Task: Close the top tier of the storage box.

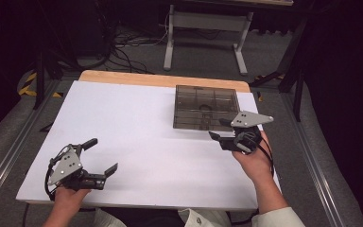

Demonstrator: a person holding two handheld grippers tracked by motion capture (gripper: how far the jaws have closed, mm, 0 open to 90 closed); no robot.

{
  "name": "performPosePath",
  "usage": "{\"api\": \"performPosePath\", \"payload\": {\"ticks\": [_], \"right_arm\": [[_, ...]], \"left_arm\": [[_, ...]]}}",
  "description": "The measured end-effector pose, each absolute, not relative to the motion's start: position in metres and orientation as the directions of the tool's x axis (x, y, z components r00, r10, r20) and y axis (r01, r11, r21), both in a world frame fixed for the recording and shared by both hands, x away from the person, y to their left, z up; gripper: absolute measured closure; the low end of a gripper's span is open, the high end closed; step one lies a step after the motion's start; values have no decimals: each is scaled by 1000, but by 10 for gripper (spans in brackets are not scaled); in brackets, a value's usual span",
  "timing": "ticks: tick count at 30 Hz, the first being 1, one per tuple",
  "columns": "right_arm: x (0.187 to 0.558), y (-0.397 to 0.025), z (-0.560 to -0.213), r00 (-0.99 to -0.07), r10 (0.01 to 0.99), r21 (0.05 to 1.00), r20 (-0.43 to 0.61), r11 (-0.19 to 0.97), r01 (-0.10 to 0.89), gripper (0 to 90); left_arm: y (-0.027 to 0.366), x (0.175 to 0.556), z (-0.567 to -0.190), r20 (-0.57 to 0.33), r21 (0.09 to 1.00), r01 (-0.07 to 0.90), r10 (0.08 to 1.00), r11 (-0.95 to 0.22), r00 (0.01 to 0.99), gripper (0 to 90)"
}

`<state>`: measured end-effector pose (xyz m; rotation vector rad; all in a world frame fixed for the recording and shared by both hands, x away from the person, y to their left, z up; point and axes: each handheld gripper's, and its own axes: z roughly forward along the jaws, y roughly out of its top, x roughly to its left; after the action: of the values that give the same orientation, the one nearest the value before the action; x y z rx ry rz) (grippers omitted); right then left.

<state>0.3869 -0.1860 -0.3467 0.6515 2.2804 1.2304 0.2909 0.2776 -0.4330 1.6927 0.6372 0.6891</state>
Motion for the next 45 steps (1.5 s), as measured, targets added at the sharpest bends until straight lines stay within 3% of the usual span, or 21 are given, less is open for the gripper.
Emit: {"api": "performPosePath", "payload": {"ticks": [15, 45], "right_arm": [[372, -192, -383, -843, 532, 898, -77, 404, 173, 51], [356, -194, -451, -841, 540, 923, -24, 335, 189, 4]], "left_arm": [[279, 292, -433, 124, 973, 59, 725, -222, 677, 6], [277, 296, -437, 159, 961, 64, 724, -271, 671, 2]]}}
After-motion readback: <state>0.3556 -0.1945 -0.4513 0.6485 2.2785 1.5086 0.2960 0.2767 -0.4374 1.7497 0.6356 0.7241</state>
